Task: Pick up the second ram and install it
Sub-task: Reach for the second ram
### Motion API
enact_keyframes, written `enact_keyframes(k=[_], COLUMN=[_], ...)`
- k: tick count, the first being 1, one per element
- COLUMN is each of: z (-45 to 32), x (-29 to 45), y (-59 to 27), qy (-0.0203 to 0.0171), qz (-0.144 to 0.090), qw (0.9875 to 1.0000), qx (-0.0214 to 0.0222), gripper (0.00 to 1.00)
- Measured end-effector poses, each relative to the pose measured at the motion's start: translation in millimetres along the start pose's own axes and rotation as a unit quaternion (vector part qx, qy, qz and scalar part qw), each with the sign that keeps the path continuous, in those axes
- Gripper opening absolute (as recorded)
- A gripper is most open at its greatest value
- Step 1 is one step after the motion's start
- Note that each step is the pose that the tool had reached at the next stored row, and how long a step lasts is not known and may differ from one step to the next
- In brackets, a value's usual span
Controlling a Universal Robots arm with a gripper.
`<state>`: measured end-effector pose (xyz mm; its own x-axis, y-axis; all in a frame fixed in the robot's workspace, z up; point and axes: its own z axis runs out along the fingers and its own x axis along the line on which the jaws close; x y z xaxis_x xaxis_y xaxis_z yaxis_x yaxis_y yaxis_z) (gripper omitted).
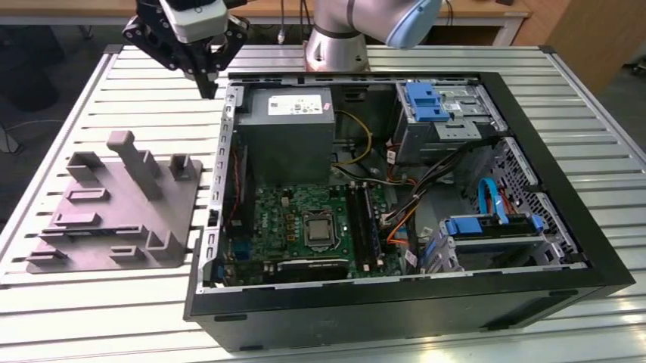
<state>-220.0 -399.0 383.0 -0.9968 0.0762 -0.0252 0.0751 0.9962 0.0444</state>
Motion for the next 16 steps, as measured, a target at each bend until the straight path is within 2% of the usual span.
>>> enact_keyframes(k=[16], z=[5.1], x=[14.4], y=[-1.3], qy=[0.0], qz=[0.0], qw=[1.0], qx=[0.0], gripper=[0.1])
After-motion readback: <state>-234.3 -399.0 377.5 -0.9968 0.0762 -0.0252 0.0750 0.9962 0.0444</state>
